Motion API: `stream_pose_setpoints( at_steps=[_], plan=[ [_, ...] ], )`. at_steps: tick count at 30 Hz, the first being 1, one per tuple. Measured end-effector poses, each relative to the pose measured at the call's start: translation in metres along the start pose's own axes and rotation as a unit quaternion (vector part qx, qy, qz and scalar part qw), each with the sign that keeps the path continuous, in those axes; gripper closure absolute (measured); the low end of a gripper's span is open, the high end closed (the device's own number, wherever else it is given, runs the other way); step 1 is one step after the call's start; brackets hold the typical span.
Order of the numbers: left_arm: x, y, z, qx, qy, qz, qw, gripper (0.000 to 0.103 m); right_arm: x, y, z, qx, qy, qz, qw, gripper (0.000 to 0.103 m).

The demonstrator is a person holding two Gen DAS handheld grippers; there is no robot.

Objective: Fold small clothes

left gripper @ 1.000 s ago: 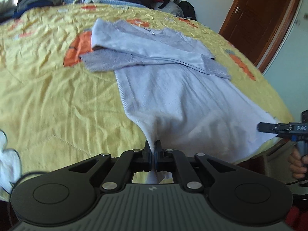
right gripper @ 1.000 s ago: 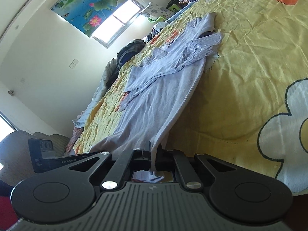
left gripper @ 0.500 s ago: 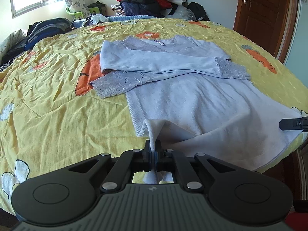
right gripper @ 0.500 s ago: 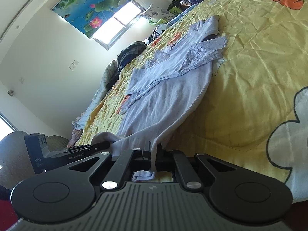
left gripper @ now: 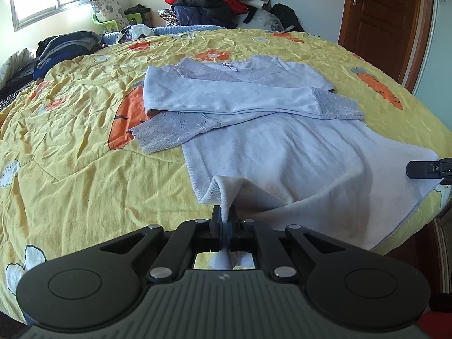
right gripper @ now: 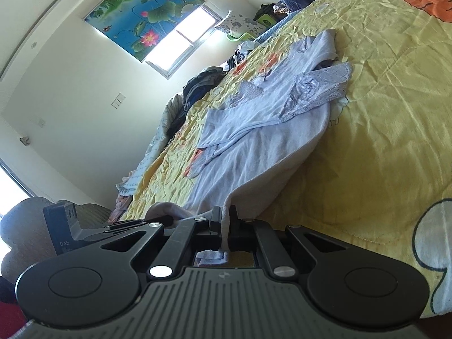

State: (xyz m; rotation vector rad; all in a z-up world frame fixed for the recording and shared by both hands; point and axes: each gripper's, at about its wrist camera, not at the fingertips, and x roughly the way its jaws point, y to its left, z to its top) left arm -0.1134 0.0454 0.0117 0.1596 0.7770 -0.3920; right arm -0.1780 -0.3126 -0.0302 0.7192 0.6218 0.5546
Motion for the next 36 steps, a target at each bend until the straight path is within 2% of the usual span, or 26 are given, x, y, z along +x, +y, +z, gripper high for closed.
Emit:
stream_pose_setpoints(
  at_steps=[9,21,36],
  plan=[
    [0.002,0.012,0.023,-0.026,-0.008,-0.017,0.9995,0.1,0.003,0.006,0.025,-0.007,-0.029,0.018,0.999,0.096],
    [0.039,0.009,0.056,-0.028,-0.01,0.037,0.9989,0.1,0.024,-0.001,0.059,-0.016,-0.045,0.006,0.999,0.096],
    [0.06,0.012,0.062,-0.031,0.005,0.036,0.9989,0.1,0.04,-0.013,0.067,0.001,-0.055,-0.007,0.998,0.096]
  ],
)
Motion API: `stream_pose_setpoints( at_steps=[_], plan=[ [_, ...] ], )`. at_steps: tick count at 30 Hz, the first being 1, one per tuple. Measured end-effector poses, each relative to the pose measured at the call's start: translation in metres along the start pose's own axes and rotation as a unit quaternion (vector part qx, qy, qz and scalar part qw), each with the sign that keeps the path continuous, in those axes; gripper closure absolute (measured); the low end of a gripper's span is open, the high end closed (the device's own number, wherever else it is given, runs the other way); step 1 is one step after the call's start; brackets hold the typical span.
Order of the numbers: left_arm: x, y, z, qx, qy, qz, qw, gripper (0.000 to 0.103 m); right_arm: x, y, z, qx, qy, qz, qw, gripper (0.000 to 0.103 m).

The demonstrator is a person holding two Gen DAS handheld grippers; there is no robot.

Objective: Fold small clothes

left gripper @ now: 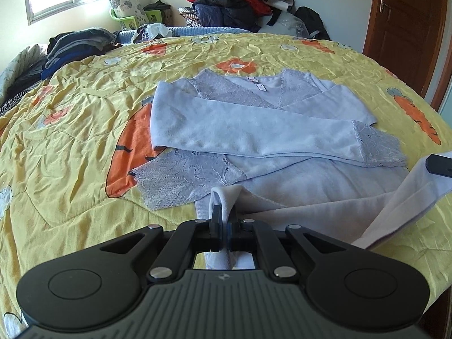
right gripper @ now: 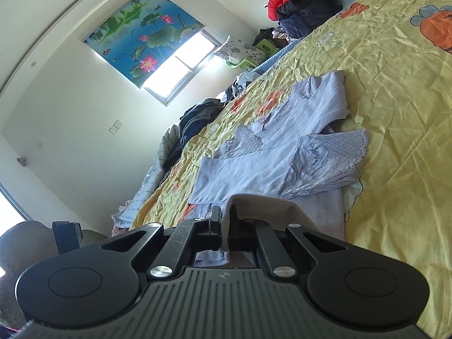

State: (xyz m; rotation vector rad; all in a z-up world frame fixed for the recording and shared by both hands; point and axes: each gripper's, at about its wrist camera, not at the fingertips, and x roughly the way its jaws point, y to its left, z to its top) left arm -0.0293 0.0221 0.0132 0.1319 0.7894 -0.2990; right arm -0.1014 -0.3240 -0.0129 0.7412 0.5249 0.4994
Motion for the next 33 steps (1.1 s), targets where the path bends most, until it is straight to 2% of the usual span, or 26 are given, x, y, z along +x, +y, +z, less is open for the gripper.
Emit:
stream_pose_setpoints(
  at_steps=[6,12,17,22,25,27,30,32,33],
  plan=[
    [0.003,0.009,0.001,-0.028,0.005,-0.019,0.9994,0.1,0.003,-0.002,0.0,0.003,-0.002,-0.005,1.0,0.096],
    [0.0,0.026,0.002,-0.085,0.002,-0.059,0.9946,0.1,0.005,-0.008,-0.001,0.016,-0.011,-0.012,1.0,0.096],
    [-0.004,0.035,0.008,-0.122,-0.006,-0.089,0.9885,0.1,0.007,-0.013,0.002,0.028,-0.021,-0.011,0.999,0.096],
    [-0.002,0.049,0.014,-0.173,-0.002,-0.125,0.977,0.1,0.008,-0.016,0.009,0.033,-0.034,-0.008,0.999,0.096],
    [0.0,0.061,0.016,-0.215,0.007,-0.16,0.9633,0.1,0.009,-0.017,0.015,0.033,-0.041,-0.008,0.999,0.096],
    [0.001,0.07,0.017,-0.25,0.014,-0.196,0.9482,0.1,0.01,-0.016,0.019,0.032,-0.045,-0.007,0.998,0.096],
    [0.009,0.083,0.017,-0.316,0.038,-0.275,0.9072,0.1,0.011,-0.016,0.026,0.032,-0.054,-0.004,0.998,0.096],
    [0.012,0.087,0.018,-0.342,0.047,-0.302,0.8887,0.1,0.011,-0.016,0.031,0.033,-0.062,0.0,0.998,0.096],
    [0.014,0.089,0.018,-0.356,0.054,-0.318,0.8768,0.1,0.011,-0.017,0.034,0.033,-0.066,0.002,0.997,0.096]
  ],
)
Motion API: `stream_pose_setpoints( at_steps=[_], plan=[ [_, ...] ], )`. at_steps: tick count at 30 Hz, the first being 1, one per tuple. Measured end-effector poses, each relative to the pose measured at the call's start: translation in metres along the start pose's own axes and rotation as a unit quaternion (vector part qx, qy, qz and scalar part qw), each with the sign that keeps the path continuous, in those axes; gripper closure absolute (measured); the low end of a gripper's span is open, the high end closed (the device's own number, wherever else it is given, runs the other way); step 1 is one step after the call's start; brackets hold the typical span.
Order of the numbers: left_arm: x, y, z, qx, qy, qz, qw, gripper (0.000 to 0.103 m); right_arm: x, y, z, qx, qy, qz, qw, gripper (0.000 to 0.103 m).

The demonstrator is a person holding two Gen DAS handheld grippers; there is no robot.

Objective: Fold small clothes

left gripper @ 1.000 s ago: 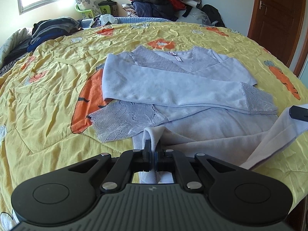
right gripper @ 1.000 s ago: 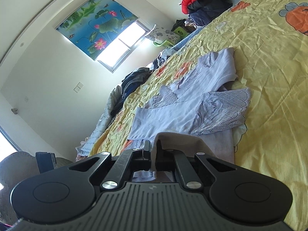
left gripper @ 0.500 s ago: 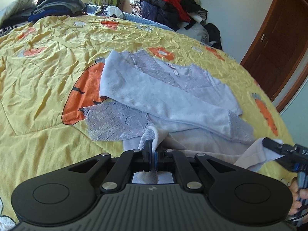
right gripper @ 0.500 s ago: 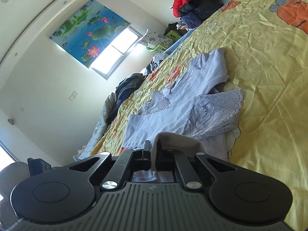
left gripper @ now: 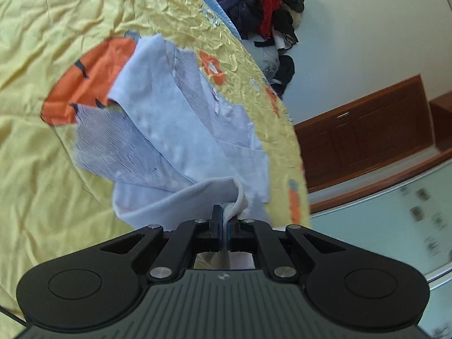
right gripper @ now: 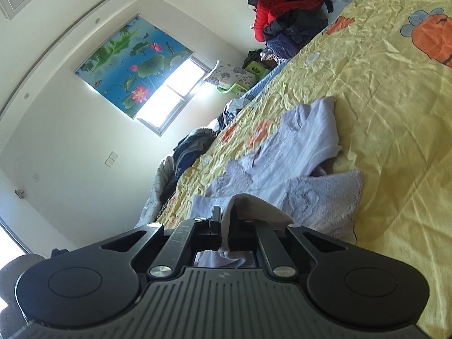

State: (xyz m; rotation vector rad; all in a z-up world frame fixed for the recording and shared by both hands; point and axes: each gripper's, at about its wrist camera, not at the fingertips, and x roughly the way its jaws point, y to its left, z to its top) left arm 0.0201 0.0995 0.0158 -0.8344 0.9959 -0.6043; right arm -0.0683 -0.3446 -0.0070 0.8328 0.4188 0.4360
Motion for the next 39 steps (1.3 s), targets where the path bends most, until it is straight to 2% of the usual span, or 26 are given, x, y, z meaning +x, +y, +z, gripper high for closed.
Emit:
stream_pose_setpoints(
  at_steps=[4,8,10,14,18,23,33,39],
  plan=[
    [0.006,0.011,0.0,-0.08,0.044,-0.083,0.9923,0.1,0.002,-0.002,0.009,0.006,-0.009,0.007,1.0,0.096],
    [0.009,0.015,-0.007,-0.107,0.062,-0.104,0.9869,0.1,0.001,-0.005,0.01,0.009,-0.01,0.004,1.0,0.096],
    [0.005,0.019,-0.006,-0.12,0.047,-0.117,0.9848,0.1,0.0,-0.006,0.01,0.01,-0.01,0.002,1.0,0.096],
    [-0.013,0.019,0.006,-0.119,-0.024,-0.134,0.9835,0.1,-0.001,-0.007,0.014,0.024,-0.017,0.017,0.999,0.096],
    [-0.015,0.013,0.018,-0.094,-0.073,-0.114,0.9864,0.1,0.004,-0.001,0.024,0.023,-0.027,0.033,0.999,0.096],
    [-0.007,0.008,0.033,-0.083,-0.093,-0.088,0.9883,0.1,0.019,0.006,0.039,0.013,-0.032,0.036,0.999,0.096],
    [-0.002,-0.002,0.064,-0.05,-0.099,-0.063,0.9918,0.1,0.049,-0.004,0.067,0.021,-0.039,0.028,0.999,0.096],
    [0.02,-0.007,0.087,-0.032,-0.092,-0.021,0.995,0.1,0.073,-0.021,0.076,0.048,-0.038,0.024,0.998,0.096]
  ],
)
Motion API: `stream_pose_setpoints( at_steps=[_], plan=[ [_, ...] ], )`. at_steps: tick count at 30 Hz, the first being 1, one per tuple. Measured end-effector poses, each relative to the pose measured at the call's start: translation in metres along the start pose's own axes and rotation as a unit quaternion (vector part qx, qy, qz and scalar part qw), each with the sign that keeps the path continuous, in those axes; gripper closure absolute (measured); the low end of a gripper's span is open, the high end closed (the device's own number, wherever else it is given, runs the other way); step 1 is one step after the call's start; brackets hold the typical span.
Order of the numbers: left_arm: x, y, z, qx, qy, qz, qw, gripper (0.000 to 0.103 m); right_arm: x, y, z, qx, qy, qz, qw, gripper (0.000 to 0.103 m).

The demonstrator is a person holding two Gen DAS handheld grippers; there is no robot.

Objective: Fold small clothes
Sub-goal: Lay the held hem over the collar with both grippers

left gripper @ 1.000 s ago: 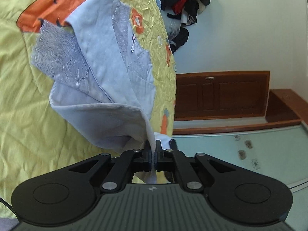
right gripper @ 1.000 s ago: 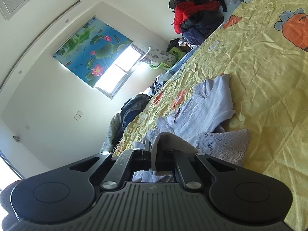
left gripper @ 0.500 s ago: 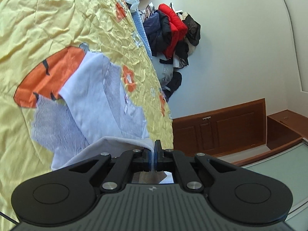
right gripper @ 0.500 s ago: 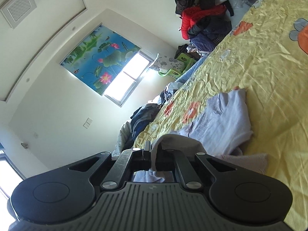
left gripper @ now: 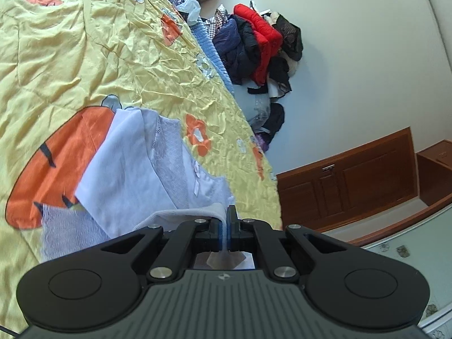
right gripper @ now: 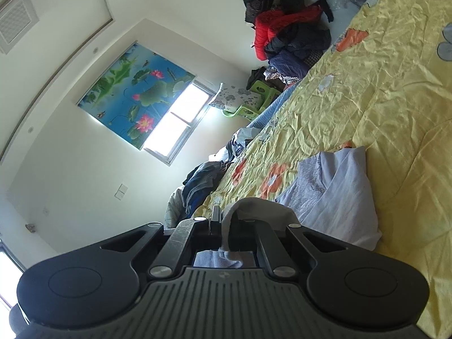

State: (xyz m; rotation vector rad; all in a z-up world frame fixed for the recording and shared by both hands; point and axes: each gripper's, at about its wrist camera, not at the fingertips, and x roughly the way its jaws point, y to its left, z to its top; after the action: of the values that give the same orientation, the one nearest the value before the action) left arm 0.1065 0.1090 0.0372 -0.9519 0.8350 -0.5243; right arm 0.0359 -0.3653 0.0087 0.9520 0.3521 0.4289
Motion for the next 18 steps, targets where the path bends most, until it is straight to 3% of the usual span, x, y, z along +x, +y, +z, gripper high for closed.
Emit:
stream_pose_setpoints(
  at_steps=[18],
  plan=[
    [0.065,0.021,0.046,-0.009,0.014,0.053,0.9985,0.1,0.076,-0.044,0.022,0.026,0.029,-0.043,0.998,0.095]
  ],
)
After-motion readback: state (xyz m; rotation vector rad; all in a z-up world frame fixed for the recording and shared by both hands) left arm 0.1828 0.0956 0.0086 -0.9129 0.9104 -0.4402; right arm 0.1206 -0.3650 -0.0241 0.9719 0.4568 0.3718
